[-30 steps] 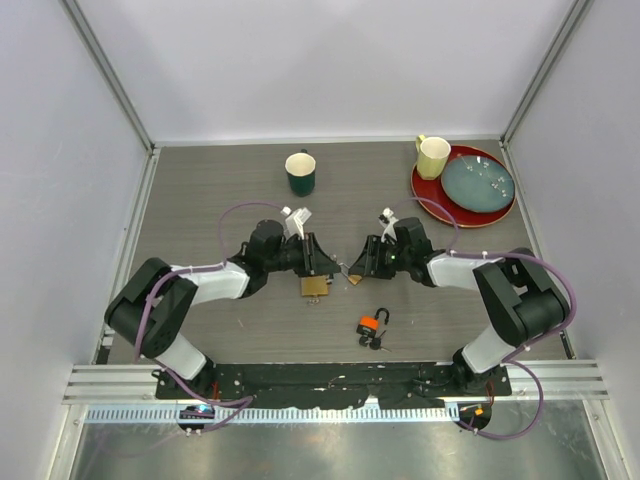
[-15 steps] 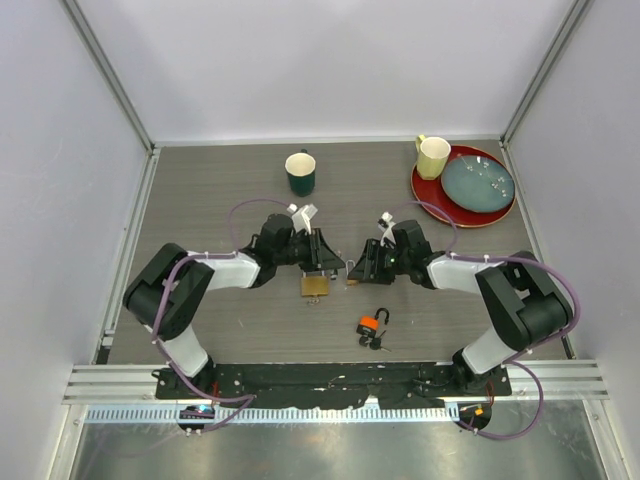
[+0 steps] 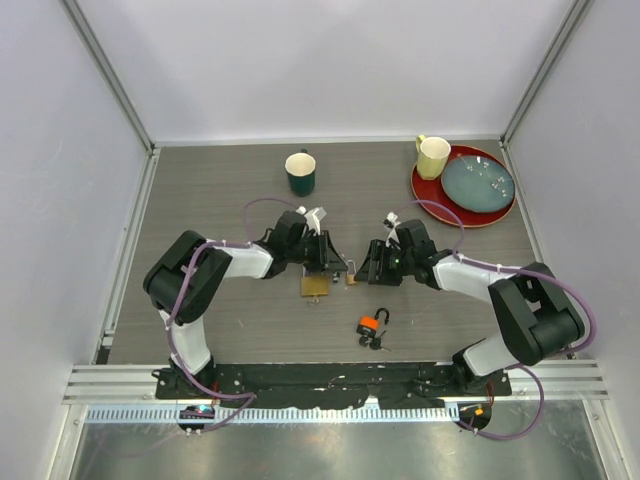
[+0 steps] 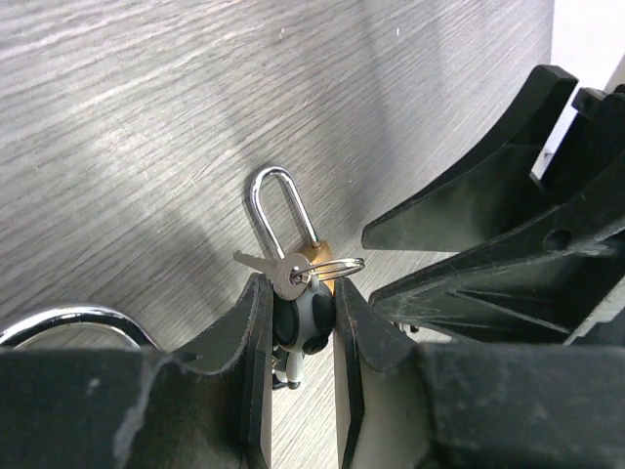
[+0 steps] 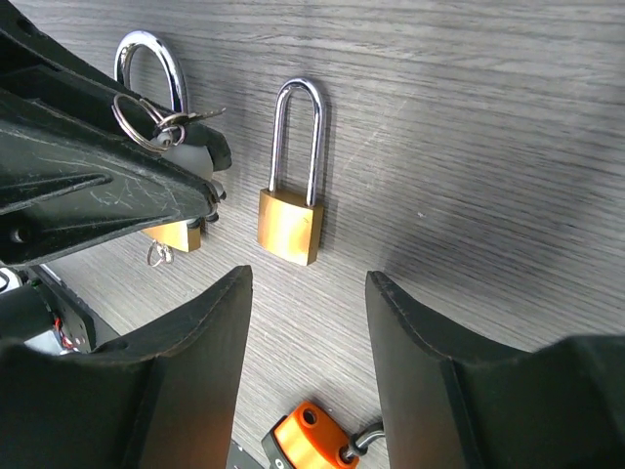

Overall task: Lock with the key
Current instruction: Place the key at the center of the board, then pick up the lock from the center of the board.

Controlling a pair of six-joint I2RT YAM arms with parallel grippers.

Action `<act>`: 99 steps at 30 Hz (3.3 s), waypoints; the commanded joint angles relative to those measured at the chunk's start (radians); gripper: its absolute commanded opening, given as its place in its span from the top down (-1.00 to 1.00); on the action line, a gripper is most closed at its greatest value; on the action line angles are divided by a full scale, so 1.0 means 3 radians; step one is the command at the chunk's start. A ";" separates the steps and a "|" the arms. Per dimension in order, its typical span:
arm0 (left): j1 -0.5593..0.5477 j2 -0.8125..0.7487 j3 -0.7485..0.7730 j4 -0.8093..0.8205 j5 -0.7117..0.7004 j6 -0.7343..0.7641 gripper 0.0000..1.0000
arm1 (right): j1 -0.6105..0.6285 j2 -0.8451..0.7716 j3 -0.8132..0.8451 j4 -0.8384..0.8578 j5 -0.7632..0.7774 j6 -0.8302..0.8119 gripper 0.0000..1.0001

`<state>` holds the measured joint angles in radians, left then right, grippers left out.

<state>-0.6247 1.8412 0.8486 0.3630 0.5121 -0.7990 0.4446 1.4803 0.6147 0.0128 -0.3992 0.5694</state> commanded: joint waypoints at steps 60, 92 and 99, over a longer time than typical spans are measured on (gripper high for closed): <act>-0.1026 -0.2206 -0.0099 -0.1607 -0.1961 0.0899 -0.93 | -0.0219 -0.1033 0.0579 -0.0600 0.0441 -0.0272 -1.00; -0.2371 -0.0109 0.0950 -0.2054 -0.2934 0.0229 -0.62 | -0.0919 -0.0772 0.0441 -0.0748 0.0472 -0.0297 -1.00; -0.2371 0.0060 0.0945 -0.1931 -0.2822 0.0199 -0.44 | -0.0930 -0.0752 0.0426 -0.0728 0.0451 -0.0303 -0.99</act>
<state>-1.3315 1.8370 1.1145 -0.2813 -0.3550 -0.7189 0.1726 1.2572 0.7422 -0.2192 -0.2562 0.4973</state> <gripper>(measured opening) 0.745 0.996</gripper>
